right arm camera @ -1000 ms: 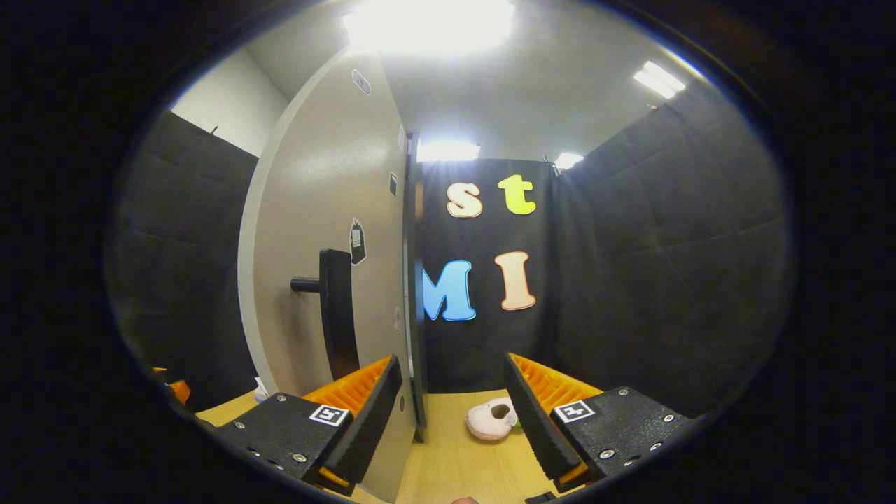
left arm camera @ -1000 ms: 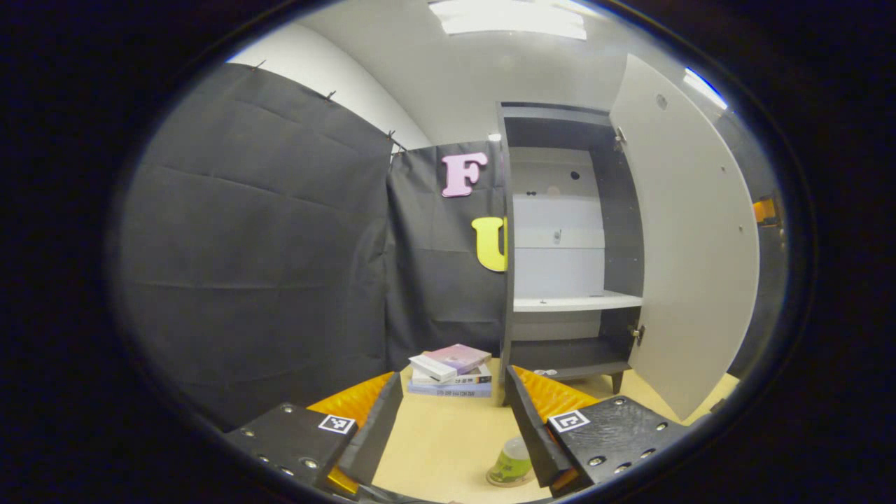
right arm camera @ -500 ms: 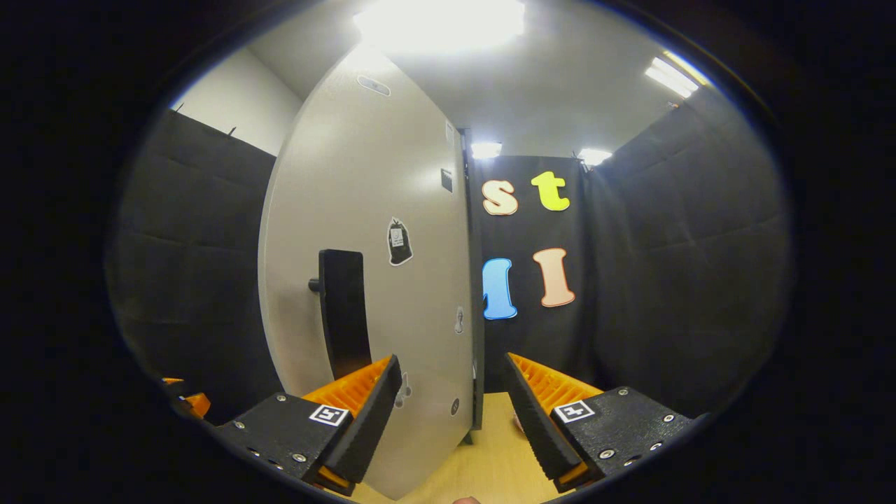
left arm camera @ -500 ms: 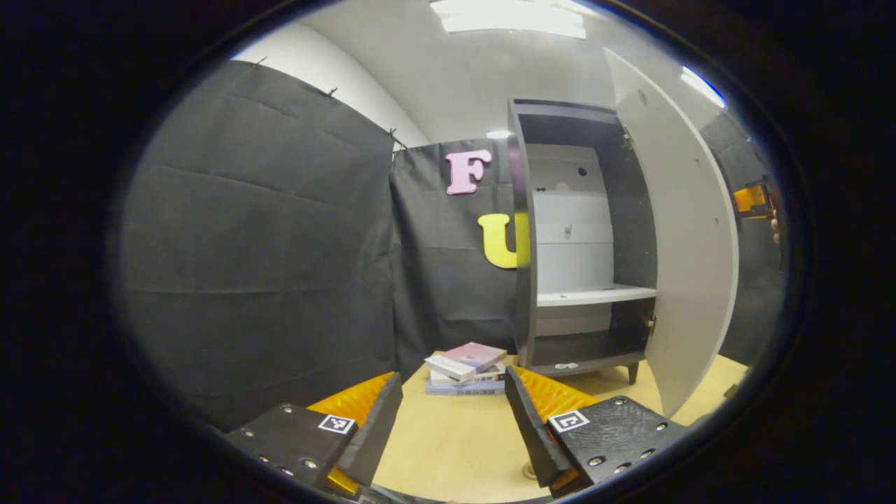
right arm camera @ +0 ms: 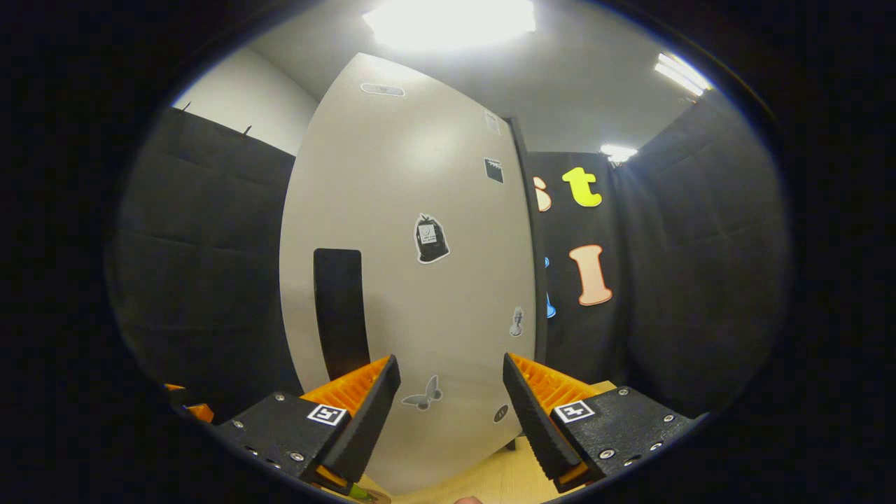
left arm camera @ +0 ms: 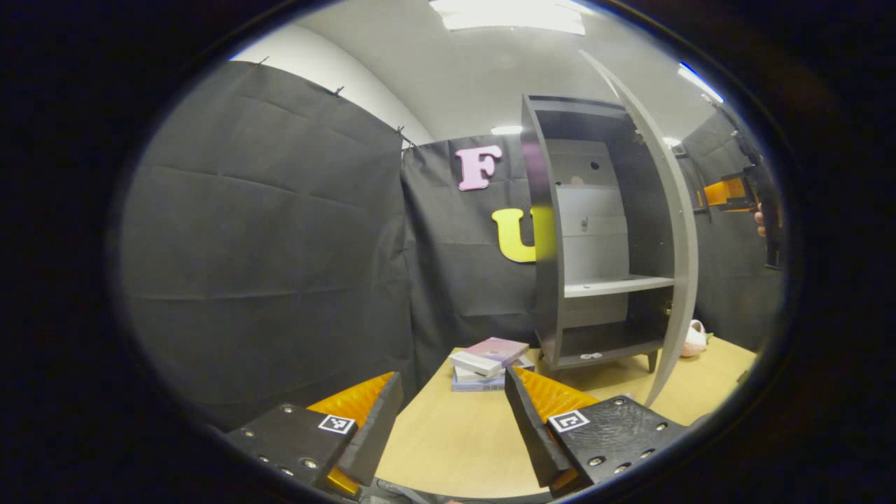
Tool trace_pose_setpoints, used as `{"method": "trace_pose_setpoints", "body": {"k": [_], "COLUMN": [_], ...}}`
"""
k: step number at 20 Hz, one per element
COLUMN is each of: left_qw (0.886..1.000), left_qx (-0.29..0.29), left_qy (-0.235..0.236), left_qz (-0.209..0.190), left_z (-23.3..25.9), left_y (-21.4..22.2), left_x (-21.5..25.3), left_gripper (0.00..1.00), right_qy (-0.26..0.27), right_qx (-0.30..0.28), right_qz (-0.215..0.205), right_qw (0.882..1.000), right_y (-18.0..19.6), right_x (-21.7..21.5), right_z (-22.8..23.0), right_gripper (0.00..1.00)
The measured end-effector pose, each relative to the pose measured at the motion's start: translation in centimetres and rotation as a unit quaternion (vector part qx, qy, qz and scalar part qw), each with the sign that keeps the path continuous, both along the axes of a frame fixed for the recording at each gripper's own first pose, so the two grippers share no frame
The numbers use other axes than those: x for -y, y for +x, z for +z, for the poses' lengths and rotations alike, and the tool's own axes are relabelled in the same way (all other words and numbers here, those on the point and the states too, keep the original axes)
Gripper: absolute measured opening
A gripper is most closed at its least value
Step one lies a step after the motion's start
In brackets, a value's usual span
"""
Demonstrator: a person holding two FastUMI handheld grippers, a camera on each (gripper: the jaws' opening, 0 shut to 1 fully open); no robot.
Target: Open the cabinet door with the right hand, grasp the bottle in the cabinet with the left hand and place it on the coaster, then close the cabinet door with the right hand.
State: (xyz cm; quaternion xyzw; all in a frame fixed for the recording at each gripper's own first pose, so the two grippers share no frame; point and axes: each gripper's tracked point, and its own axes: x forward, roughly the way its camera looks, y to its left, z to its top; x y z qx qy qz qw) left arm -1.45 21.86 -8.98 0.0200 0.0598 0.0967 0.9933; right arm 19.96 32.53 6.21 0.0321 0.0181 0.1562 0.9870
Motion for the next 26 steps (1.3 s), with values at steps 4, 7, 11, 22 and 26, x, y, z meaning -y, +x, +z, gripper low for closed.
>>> {"method": "trace_pose_setpoints", "body": {"k": [4,7,11,22,26], "left_qw": [1.0,1.0,1.0,1.0,0.999], "left_qx": [-0.004,-0.005,0.001,0.02,0.031], "left_qy": [-0.002,0.004,-0.002,-0.023,-0.02], "left_qz": [0.01,0.015,0.008,-0.006,-0.016], "left_z": [-0.3,-0.1,0.3,3.1,5.1], "left_y": [-0.1,-0.4,0.3,2.2,2.4], "left_x": [-1.7,-2.7,-2.8,3.8,8.1], "left_gripper": [0.88,0.88,0.88,0.88,0.88], "right_qy": [-0.004,0.002,-0.002,-0.018,-0.012], "right_qx": [-0.006,-0.008,-0.008,0.011,0.007], "right_qz": [0.016,0.023,0.026,0.047,0.047], "right_qw": [1.0,1.0,1.0,0.999,0.999], "right_y": [1.7,2.6,2.5,-0.1,-1.0], "right_x": [-3.3,-5.1,-5.0,1.5,5.8], "right_z": [-1.1,-1.5,-1.8,-1.4,-1.3], "right_gripper": [0.93,0.93,0.93,0.93,0.93]}}
